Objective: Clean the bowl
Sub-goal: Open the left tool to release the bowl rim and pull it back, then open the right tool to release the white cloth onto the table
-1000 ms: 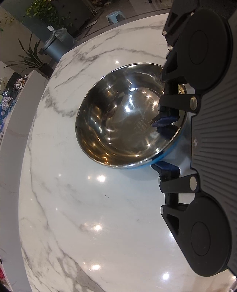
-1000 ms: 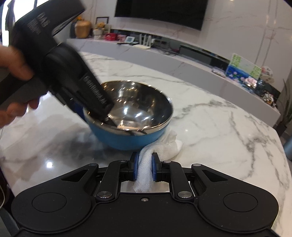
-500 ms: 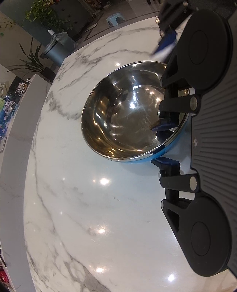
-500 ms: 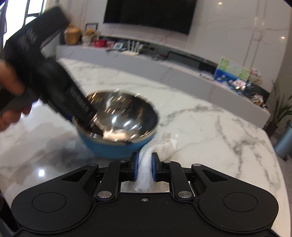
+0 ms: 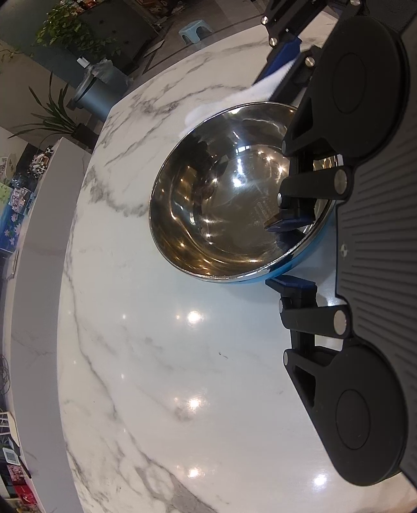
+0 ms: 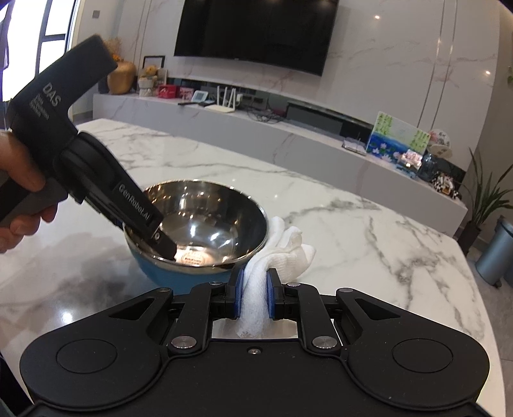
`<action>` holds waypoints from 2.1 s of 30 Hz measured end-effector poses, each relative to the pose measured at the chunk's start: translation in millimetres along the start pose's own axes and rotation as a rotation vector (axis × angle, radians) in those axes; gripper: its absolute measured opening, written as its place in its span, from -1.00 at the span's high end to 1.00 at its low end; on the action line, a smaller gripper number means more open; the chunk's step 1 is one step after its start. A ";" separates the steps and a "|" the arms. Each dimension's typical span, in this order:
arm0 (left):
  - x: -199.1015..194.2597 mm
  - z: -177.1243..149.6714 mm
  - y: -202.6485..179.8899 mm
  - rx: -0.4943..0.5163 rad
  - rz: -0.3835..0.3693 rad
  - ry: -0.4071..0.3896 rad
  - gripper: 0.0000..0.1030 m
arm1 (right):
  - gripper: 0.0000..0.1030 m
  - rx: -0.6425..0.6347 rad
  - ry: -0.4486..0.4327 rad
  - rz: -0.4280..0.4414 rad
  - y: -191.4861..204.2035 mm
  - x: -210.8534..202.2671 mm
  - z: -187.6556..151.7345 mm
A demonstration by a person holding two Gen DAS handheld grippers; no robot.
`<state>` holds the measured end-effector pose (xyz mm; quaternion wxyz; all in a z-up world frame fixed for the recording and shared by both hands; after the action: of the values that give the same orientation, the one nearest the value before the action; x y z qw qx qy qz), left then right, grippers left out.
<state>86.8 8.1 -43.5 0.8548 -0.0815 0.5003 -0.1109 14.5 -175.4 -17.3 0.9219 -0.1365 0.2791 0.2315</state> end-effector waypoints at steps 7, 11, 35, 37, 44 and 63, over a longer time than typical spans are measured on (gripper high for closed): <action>-0.3 -0.2 0.1 0.000 0.004 -0.006 0.46 | 0.74 0.005 0.046 -0.046 -3.4 6.7 -4.0; -1.6 -0.5 1.6 -0.010 0.008 -0.020 0.38 | 0.74 0.055 0.076 -0.092 -14.8 12.8 -5.4; -28.6 5.2 -6.5 -0.002 -0.044 -0.172 -0.30 | 0.71 0.280 0.254 -0.150 -43.4 28.7 -20.9; -29.4 5.3 -7.9 0.005 -0.040 -0.180 -0.37 | 0.61 0.294 0.242 -0.162 -44.7 25.3 -17.9; -35.4 5.1 -12.0 0.023 -0.036 -0.205 -0.44 | 0.12 0.325 0.169 -0.198 -46.9 10.4 -2.4; -57.3 -1.8 -25.7 0.062 -0.016 -0.303 -0.72 | -0.38 0.394 0.115 -0.235 -50.5 -18.2 17.6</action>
<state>55.3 -1.1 10.1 0.9217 -0.0747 0.3613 -0.1197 34.4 -218.3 13.6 0.9339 0.0014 0.3531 0.0557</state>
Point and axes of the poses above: each gripper's, at about its wrist camera, not at the fingertips, and x roughly the way its jaws point, y to its left, z to its top, the point moved 3 cm from there along x, roughly the way its jaws point, and after that the axes turned 3 degrees about x, right-handed, at the moved point
